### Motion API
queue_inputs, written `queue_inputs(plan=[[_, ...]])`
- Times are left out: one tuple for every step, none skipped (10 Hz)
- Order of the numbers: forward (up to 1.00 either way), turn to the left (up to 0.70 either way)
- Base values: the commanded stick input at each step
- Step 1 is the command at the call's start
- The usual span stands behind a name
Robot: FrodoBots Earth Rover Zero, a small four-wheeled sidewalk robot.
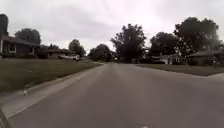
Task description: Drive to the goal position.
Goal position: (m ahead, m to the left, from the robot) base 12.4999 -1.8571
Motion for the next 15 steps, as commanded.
queue_inputs(plan=[[0.7,0.35],[0.7,0.35],[0.7,0.35],[0.7,0.35],[0.7,0.35],[0.7,0.35],[0.7,0.35],[0.7,0.35],[0.7,0.35],[0.7,0.35],[0.7,0.35],[0.7,0.35],[0.7,0.35],[0.7,0.07],[0.7,0.0]])
